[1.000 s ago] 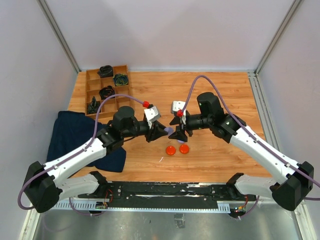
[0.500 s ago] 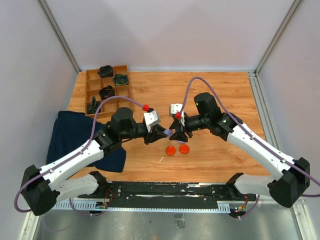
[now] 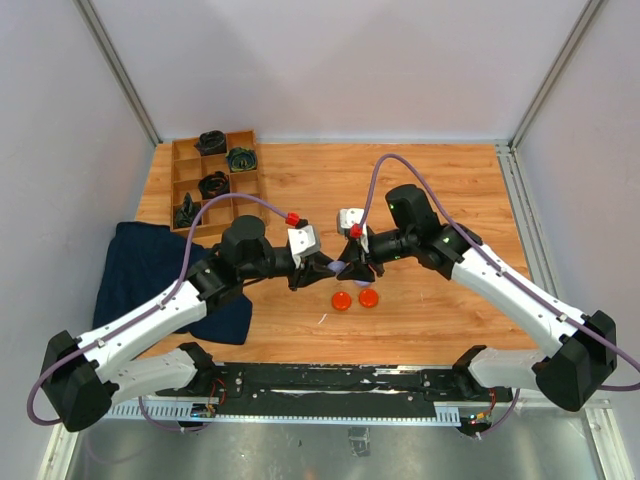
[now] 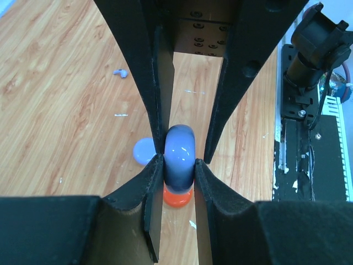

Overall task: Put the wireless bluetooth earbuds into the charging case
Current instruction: Pick up the charging case at the center of the board.

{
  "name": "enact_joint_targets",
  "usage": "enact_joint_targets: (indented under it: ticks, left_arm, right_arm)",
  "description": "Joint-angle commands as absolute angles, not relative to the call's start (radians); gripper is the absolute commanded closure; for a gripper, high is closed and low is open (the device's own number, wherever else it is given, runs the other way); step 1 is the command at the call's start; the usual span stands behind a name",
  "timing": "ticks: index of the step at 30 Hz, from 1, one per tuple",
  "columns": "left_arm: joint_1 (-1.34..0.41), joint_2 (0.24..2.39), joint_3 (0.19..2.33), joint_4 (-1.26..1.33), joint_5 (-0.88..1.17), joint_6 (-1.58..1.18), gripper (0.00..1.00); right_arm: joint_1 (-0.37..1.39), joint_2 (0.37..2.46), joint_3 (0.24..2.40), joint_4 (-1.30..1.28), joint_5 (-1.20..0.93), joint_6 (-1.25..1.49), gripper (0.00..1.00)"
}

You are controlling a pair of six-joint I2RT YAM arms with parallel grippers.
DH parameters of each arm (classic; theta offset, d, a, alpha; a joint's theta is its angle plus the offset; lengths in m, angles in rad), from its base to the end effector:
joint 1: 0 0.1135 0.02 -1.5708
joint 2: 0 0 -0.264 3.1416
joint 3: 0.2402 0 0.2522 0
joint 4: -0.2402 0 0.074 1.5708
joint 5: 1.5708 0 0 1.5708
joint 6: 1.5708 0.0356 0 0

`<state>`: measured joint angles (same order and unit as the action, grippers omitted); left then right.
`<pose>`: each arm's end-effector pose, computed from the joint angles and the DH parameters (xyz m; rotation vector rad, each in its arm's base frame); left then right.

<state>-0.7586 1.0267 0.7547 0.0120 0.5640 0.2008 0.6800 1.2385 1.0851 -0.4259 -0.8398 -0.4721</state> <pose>0.1582 -0.1762 0.3046 1.2127 1.4431 -0.9019 0.1909 0.1885 0.3314 -1.5219 1.4403 1.0187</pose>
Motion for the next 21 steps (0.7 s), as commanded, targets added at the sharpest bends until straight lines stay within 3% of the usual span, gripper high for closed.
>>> enact_joint_targets:
  ticks: [1, 7, 11, 17, 21]
  left_arm:
    - [-0.772, 1.029, 0.757, 0.022, 0.581, 0.22, 0.78]
    - [-0.773, 1.026, 0.754, 0.018, 0.57, 0.225, 0.76]
    - [-0.773, 1.019, 0.745, 0.02, 0.54, 0.223, 0.68]
    - [-0.773, 0.98, 0.666, 0.127, 0.492, 0.151, 0.46]
    - [-0.773, 0.942, 0.589, 0.271, 0.481, 0.091, 0.41]
  right_arm:
    - [0.664, 1.235, 1.113, -0.438, -0.883, -0.489, 0.64]
    - [0.659, 1.235, 1.112, -0.443, -0.887, -0.492, 0.76]
    - [0.649, 1.222, 1.109, -0.442, -0.892, -0.487, 0.86]
    - [0.637, 1.188, 1.102, -0.441, -0.883, -0.46, 0.87]
    - [0.628, 1.166, 1.089, -0.43, -0.884, -0.429, 0.87]
